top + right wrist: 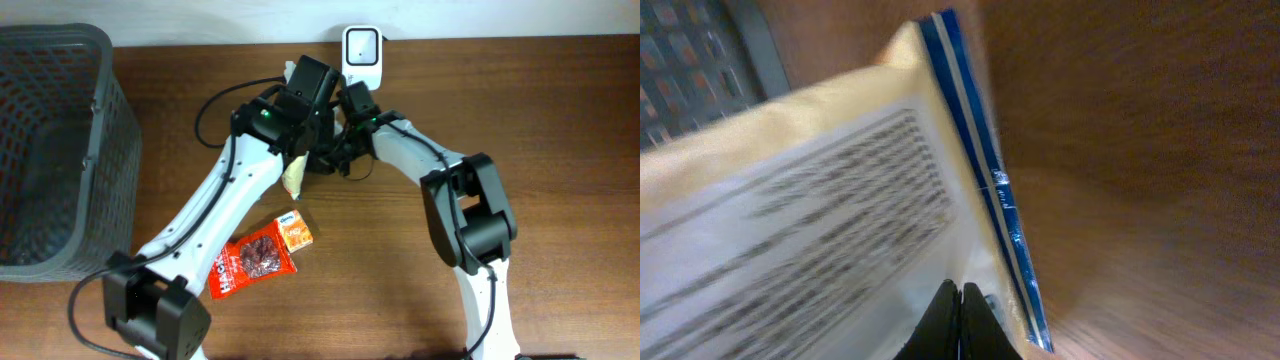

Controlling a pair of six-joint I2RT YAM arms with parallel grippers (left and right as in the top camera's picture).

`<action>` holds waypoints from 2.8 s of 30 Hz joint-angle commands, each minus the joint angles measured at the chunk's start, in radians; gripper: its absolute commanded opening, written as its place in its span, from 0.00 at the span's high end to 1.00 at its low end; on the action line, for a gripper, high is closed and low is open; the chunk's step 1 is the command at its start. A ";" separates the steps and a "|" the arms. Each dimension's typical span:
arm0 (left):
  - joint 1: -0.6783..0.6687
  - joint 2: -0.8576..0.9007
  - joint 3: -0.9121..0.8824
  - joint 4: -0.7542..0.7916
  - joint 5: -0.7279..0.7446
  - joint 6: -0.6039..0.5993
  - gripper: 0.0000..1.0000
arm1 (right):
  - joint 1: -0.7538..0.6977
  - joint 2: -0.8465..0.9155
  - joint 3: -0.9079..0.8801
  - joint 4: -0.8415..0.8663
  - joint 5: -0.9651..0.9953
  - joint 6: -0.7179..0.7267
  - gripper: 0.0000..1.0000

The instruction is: Scan the item barcode

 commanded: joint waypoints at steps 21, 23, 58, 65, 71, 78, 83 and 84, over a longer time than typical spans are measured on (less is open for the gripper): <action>0.006 0.071 0.129 0.104 0.145 0.014 0.24 | -0.454 -0.219 0.307 -0.805 0.482 -0.485 0.86; 0.031 0.032 0.140 0.088 0.144 0.014 0.01 | -0.436 -0.244 0.330 -0.850 0.476 -0.531 0.58; 0.395 -0.060 0.137 -0.253 0.092 0.014 0.01 | 0.191 0.105 0.332 -0.560 1.110 -0.490 0.17; 0.395 -0.059 0.134 -0.257 0.092 0.014 0.01 | 0.089 0.102 0.332 -0.881 1.194 -0.225 0.17; 0.392 -0.059 0.053 -0.241 0.132 0.014 0.01 | 0.056 0.016 0.338 -1.021 1.138 -0.163 0.16; 0.385 -0.058 -0.149 -0.082 0.338 0.015 0.16 | 0.030 -0.083 0.421 -0.993 0.916 -0.220 0.02; 0.337 -0.058 -0.225 -0.001 0.350 0.030 0.21 | 0.010 -0.082 0.408 -0.915 0.710 -0.227 0.01; 0.324 -0.058 -0.225 -0.002 0.350 0.030 0.23 | 0.012 -0.082 0.408 -0.909 0.710 -0.225 0.01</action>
